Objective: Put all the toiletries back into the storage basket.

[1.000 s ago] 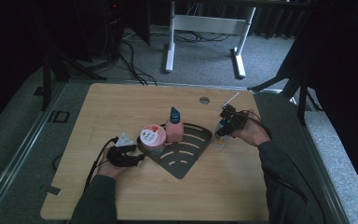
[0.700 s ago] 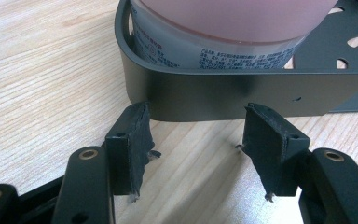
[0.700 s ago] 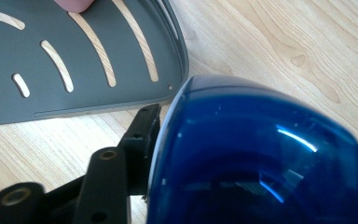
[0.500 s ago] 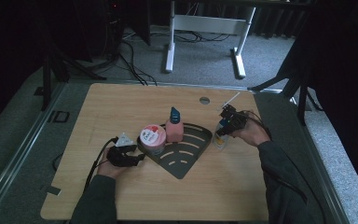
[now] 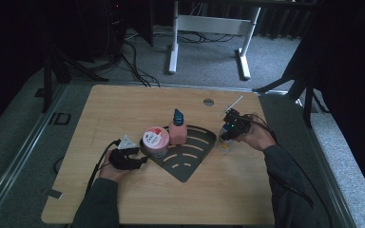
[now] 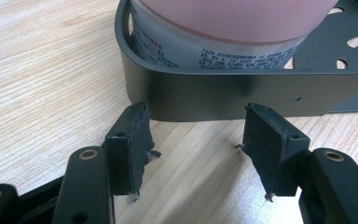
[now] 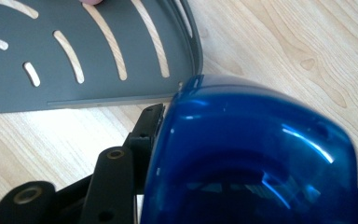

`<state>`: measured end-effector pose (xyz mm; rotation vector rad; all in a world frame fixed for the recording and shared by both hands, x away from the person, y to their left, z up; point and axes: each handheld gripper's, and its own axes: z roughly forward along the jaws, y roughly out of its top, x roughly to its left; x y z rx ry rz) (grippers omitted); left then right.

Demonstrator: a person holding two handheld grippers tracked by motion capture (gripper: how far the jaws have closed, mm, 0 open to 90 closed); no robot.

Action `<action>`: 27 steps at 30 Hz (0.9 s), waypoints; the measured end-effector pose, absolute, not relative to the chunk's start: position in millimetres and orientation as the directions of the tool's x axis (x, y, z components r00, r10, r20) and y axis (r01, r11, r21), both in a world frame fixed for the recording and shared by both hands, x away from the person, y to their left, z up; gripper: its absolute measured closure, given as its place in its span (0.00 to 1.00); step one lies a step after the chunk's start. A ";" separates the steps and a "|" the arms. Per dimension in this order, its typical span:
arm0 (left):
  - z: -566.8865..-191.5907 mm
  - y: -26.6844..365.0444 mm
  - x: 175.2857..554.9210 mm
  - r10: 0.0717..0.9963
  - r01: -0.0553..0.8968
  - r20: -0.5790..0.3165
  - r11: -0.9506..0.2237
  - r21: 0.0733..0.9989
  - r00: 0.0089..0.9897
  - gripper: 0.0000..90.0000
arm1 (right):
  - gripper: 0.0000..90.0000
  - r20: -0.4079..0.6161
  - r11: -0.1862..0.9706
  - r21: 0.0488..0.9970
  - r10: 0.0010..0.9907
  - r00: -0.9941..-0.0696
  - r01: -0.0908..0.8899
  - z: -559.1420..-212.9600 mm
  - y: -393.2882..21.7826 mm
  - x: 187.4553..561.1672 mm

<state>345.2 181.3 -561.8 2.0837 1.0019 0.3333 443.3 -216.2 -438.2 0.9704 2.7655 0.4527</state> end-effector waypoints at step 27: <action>-561.8 181.2 345.0 0.751 0.545 -0.094 -0.382 0.747 0.654 0.46 | 0.61 -0.059 0.788 0.333 0.565 -0.823 0.518 -437.8 -211.2 416.1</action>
